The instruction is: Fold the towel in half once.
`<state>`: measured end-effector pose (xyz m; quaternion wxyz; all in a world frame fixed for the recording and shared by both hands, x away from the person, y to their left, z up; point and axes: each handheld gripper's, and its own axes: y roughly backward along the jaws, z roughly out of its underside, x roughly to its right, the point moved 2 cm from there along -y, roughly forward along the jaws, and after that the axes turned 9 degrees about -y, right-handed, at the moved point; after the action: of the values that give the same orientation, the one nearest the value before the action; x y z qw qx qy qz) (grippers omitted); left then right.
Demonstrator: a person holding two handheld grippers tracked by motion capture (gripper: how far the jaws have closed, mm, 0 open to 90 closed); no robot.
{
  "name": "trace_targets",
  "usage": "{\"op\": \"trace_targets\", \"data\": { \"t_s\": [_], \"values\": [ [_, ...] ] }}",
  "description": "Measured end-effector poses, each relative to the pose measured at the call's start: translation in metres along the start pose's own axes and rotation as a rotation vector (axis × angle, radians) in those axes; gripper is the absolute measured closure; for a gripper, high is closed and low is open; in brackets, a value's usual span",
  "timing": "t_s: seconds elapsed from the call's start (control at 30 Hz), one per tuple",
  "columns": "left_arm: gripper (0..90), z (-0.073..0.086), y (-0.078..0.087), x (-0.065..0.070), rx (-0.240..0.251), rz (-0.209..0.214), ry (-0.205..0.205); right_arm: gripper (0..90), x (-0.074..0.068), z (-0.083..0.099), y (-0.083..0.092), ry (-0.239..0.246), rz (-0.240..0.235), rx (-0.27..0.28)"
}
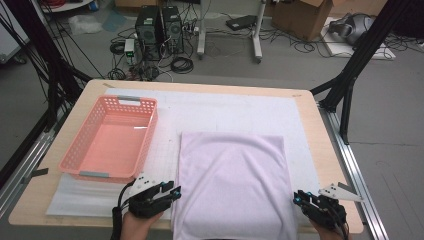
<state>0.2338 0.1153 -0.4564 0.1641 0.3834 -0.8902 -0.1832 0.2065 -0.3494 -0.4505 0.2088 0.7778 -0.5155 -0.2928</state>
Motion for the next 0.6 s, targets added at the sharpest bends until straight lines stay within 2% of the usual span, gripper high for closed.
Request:
{"op": "trace_targets", "data": {
  "t_s": [0.17, 0.33, 0.37, 0.43, 0.5, 0.53, 0.6],
  "values": [
    [64.9, -0.010, -0.021, -0.011, -0.047, -0.010, -0.016, 75.3, 0.005, -0.014, -0.015, 0.003, 0.004, 0.000],
    [64.8, -0.016, -0.039, -0.015, -0.102, -0.013, -0.054, 75.3, 0.012, -0.025, -0.025, -0.001, 0.006, 0.005],
    [65.0, -0.017, -0.041, -0.015, -0.116, -0.017, -0.072, 75.3, 0.013, -0.026, -0.027, -0.004, 0.007, 0.006],
    [69.9, -0.018, -0.044, -0.013, -0.134, -0.038, -0.093, 75.4, 0.014, -0.029, -0.031, -0.002, 0.004, 0.002],
    [82.1, -0.018, -0.045, -0.011, -0.152, -0.077, -0.137, 75.4, 0.015, -0.031, -0.034, 0.002, -0.002, -0.001],
    [86.4, -0.018, -0.045, -0.010, -0.151, -0.086, -0.142, 75.0, 0.014, -0.031, -0.036, 0.004, -0.009, -0.005],
    [87.8, -0.018, -0.044, -0.009, -0.155, -0.102, -0.150, 74.0, 0.012, -0.031, -0.039, 0.013, -0.026, -0.015]
  ]
}}
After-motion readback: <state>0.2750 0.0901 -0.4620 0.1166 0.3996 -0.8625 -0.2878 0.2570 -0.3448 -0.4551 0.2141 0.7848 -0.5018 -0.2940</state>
